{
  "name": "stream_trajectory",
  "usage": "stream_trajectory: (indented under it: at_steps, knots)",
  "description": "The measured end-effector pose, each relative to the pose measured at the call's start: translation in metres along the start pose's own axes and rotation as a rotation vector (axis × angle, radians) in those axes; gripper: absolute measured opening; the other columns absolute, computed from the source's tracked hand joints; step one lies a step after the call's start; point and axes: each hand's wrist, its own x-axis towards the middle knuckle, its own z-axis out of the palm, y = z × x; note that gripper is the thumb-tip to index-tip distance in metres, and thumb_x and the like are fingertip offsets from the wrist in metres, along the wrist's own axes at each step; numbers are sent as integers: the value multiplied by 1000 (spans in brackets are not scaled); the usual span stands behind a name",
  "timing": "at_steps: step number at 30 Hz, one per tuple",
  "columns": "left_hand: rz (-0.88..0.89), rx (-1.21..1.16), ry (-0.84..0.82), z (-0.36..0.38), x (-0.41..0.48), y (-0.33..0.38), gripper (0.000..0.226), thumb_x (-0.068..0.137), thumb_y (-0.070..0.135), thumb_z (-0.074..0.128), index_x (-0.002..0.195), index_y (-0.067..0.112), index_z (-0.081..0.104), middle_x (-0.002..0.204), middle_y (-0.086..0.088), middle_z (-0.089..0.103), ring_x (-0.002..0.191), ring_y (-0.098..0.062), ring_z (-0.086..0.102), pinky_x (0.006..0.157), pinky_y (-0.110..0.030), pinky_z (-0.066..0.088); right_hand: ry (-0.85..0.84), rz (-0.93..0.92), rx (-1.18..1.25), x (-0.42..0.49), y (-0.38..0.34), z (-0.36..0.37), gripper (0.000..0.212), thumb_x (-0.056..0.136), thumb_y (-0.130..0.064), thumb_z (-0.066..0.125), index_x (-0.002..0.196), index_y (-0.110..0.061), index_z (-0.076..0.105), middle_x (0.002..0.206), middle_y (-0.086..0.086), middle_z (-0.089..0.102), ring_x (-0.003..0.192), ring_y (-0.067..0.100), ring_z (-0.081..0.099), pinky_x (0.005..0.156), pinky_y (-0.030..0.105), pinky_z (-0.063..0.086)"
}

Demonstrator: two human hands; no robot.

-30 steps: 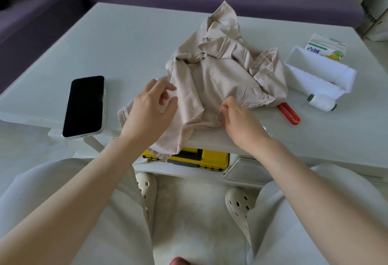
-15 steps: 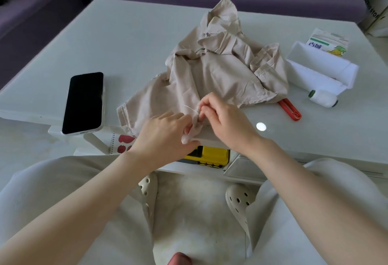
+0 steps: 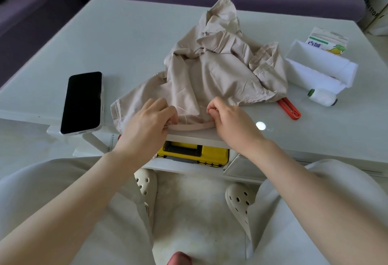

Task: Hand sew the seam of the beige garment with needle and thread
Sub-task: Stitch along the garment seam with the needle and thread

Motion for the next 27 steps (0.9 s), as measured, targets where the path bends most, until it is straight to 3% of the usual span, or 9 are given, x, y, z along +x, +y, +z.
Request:
stream_trajectory:
  at_steps: [4,7,10,13,15,18,23,27]
  knots:
    - [-224,-226,-133,-3,-7,-7,29,81,-2,56,90,21,72,77,16,60,76,-3,57,67,-14,44,41,-76,78,-1,-13,0,14,100,-14,40,99,-10,54,82,-4,65,71,15,58,59,33,46]
    - [-288,-347,-165,-9,-7,-11,21,88,6,56,94,21,69,82,8,68,78,-1,61,64,-5,43,19,-116,152,-1,-23,3,14,100,-16,42,99,-11,55,87,-1,66,75,14,58,63,33,46]
    - [-304,-349,-170,-10,-7,-10,17,89,5,54,94,18,65,84,3,68,78,-10,62,59,-9,45,-24,-121,183,-1,-26,11,13,99,-15,44,96,-11,56,85,0,66,76,17,61,71,37,48]
    - [-351,-335,-147,-10,-4,-8,14,89,6,51,91,19,52,79,10,63,66,-5,54,55,-10,38,-66,-70,192,2,-26,17,14,100,-13,41,98,-11,54,87,-1,66,78,17,61,78,40,46]
    - [-342,-344,-121,-11,-3,-8,15,89,4,49,89,18,46,72,11,56,59,-10,46,50,-14,39,-102,-30,215,3,-26,18,16,102,-12,37,103,-11,52,94,-4,63,86,13,60,77,28,45]
    - [-330,-356,-117,-15,-3,-7,18,87,-3,43,86,16,47,65,4,49,56,-19,38,47,-34,47,-145,-29,259,2,-25,18,16,101,-6,34,108,-12,48,101,-1,59,92,10,57,72,7,37]
    - [-359,-366,-158,-14,-2,-8,31,86,-3,40,79,27,47,68,1,54,54,-17,40,49,-22,34,-33,-28,402,4,-34,15,20,100,-2,32,94,-16,45,82,-11,45,75,-4,44,70,9,33]
    - [-395,-352,-222,-15,1,-9,35,85,-6,38,75,27,44,66,8,50,55,-12,39,45,-16,32,-70,30,417,6,-35,15,19,102,-11,34,89,-11,48,70,-12,45,63,-1,45,60,17,29]
